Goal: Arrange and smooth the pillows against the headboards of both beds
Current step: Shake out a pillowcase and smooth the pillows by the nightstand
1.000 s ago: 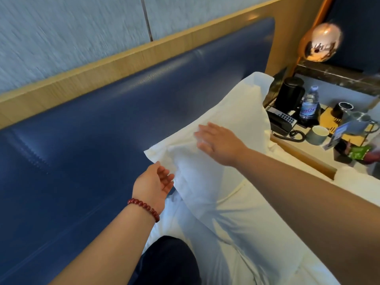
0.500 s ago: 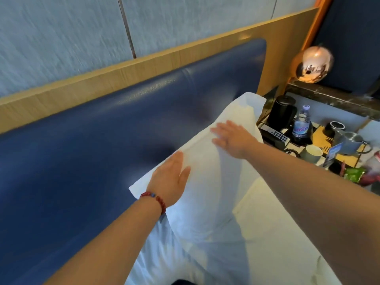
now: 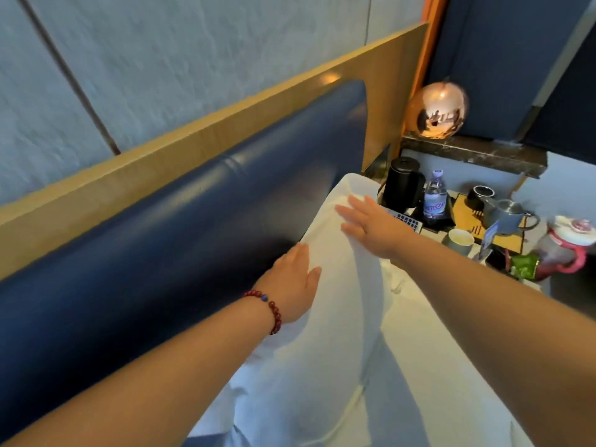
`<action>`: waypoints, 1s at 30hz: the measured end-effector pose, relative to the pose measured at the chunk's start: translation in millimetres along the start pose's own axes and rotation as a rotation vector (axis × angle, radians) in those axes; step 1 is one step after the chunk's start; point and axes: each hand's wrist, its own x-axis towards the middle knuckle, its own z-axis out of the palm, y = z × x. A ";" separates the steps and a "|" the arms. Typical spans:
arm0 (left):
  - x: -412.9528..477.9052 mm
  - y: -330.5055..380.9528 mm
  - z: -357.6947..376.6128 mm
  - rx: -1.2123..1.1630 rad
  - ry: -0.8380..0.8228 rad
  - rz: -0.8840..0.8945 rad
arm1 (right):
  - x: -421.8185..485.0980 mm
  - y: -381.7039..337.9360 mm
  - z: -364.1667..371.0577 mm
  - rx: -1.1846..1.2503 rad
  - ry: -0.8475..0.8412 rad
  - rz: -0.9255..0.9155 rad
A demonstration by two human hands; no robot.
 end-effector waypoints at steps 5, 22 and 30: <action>59.1 18.9 -9.1 -0.023 0.039 0.099 | -13.9 19.8 12.8 0.269 0.215 0.128; 148.0 40.8 10.1 -0.490 0.171 -0.008 | 56.9 66.0 -43.5 1.030 0.326 0.587; 153.0 39.9 11.2 -0.527 0.195 -0.095 | 94.0 58.2 -29.4 0.820 0.559 0.666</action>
